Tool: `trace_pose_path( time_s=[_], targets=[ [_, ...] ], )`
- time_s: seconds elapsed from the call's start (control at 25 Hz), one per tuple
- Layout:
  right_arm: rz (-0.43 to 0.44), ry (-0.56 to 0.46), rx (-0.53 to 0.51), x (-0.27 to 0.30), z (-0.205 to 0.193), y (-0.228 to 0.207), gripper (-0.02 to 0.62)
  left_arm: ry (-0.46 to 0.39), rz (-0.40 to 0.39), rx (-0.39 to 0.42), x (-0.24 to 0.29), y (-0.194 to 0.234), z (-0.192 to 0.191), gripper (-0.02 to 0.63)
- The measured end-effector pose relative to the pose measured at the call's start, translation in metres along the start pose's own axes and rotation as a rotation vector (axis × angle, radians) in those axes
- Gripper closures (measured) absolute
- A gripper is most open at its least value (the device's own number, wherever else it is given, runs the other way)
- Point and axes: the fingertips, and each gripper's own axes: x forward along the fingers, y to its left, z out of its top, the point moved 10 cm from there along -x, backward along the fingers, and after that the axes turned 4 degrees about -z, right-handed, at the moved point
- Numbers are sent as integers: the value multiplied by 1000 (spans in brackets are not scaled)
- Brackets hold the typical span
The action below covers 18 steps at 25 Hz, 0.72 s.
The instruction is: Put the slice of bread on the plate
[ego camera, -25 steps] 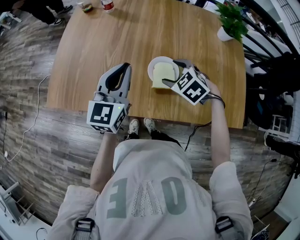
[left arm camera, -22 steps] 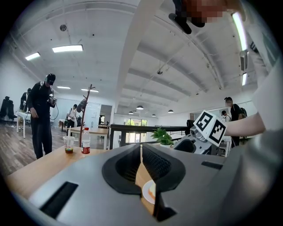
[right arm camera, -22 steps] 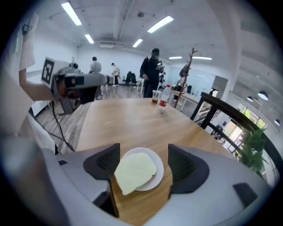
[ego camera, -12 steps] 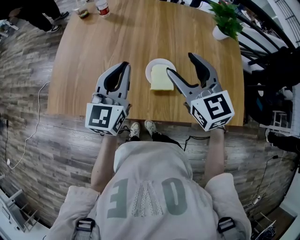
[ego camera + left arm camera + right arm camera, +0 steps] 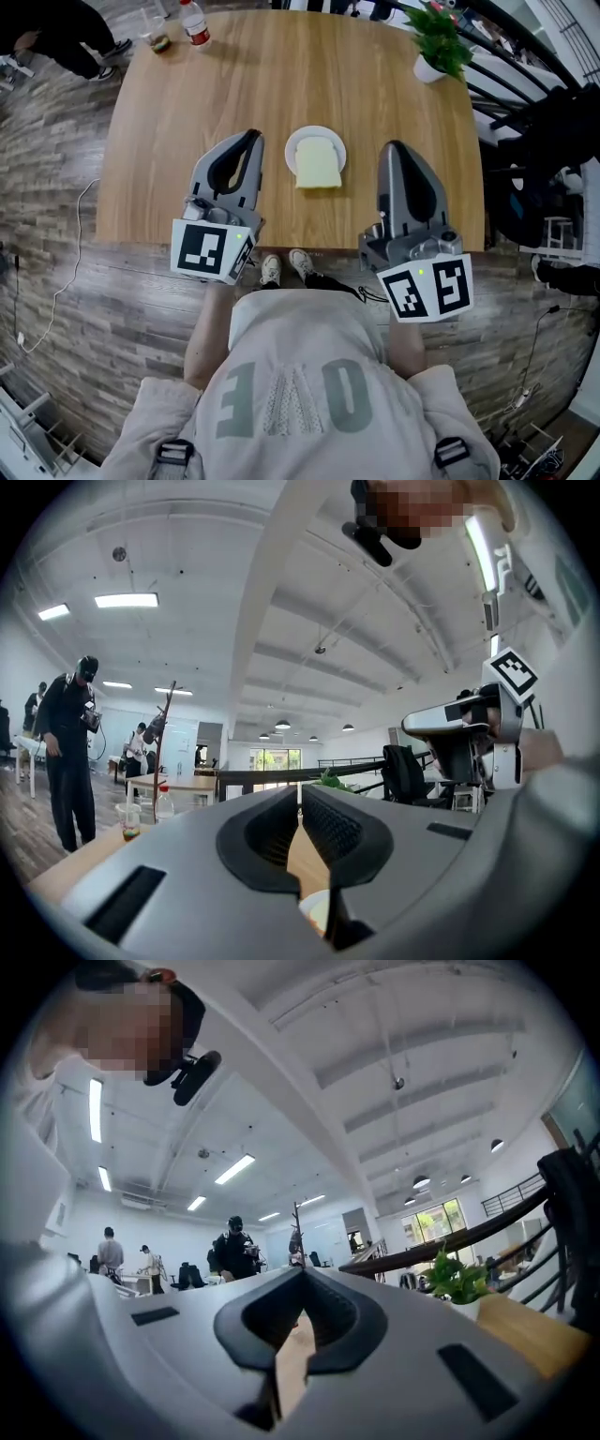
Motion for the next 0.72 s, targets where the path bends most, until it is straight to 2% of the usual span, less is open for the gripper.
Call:
trace_pose_path(
  time_s=[0.16,0.24,0.4,0.72],
  targets=[
    [-3,19,-27,-9,-4,8,578,-15,-5,50,-1,-6,19,587],
    [-39,17,-22,-12,-9,6,577,-26,-12,65,-2,-10,26,587],
    [-109,60,-138,-18,-17,9,578,-34,-14,107,-5,-18,35,588],
    [-148,63,-215,-24,-18,14,580,-48,15,112,-9,-25,42,587]
  ],
)
